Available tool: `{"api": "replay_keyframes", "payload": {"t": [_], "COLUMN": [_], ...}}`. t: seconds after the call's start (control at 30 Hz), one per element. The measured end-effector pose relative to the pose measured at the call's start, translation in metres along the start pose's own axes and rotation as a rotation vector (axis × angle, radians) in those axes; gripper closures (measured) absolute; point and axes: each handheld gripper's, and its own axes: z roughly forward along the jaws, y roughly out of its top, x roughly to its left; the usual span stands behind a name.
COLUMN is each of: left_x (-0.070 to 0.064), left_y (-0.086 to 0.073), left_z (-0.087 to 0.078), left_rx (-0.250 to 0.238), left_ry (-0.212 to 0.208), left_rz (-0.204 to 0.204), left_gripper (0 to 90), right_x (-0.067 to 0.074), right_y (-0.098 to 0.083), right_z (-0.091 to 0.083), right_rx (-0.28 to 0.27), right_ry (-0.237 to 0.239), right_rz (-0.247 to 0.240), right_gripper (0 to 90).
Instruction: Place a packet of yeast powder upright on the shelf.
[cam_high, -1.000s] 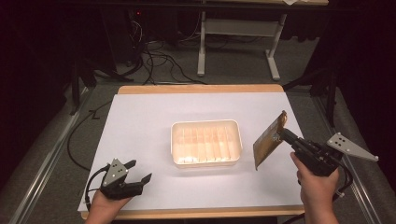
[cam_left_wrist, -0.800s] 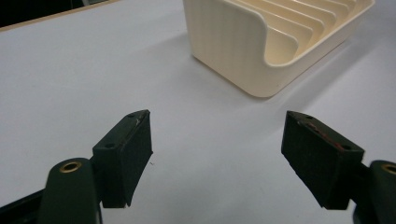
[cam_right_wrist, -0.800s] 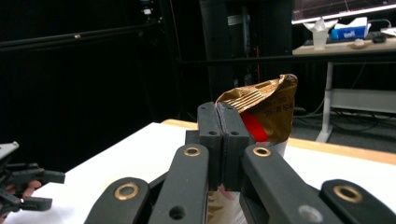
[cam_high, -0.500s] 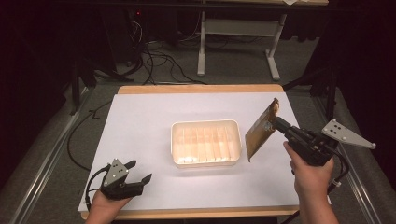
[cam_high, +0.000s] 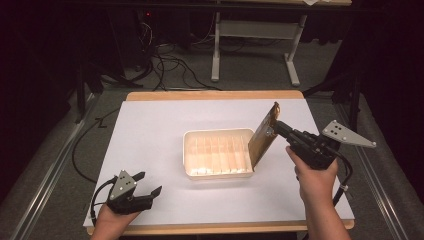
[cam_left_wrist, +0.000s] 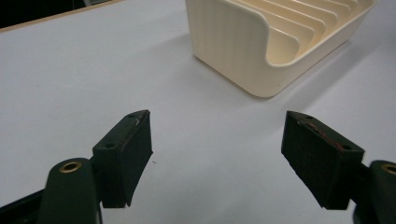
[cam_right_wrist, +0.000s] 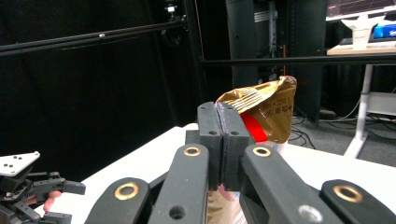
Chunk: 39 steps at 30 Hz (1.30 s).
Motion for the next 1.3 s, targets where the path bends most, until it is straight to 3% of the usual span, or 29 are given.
{"api": "replay_keyframes", "payload": {"t": [0.53,0.9,1.3], "left_x": [0.001,0.001,0.000], "left_y": [0.000,0.000,0.000], "left_z": [-0.001,-0.002,-0.002], "left_rx": [0.000,-0.002,-0.004], "left_ry": [-0.004,-0.004,-0.005], "left_rz": [0.001,0.002,0.002], "left_gripper": [24.9,24.9,24.9], "right_x": [0.002,-0.005,-0.015], "right_y": [-0.006,-0.012,-0.017], "right_z": [0.037,0.058,0.067], "right_rx": [0.041,0.072,0.083], "right_ry": [0.029,0.015,-0.011], "right_rz": [0.011,0.027,0.040], "right_gripper": [90.0,90.0,90.0]}}
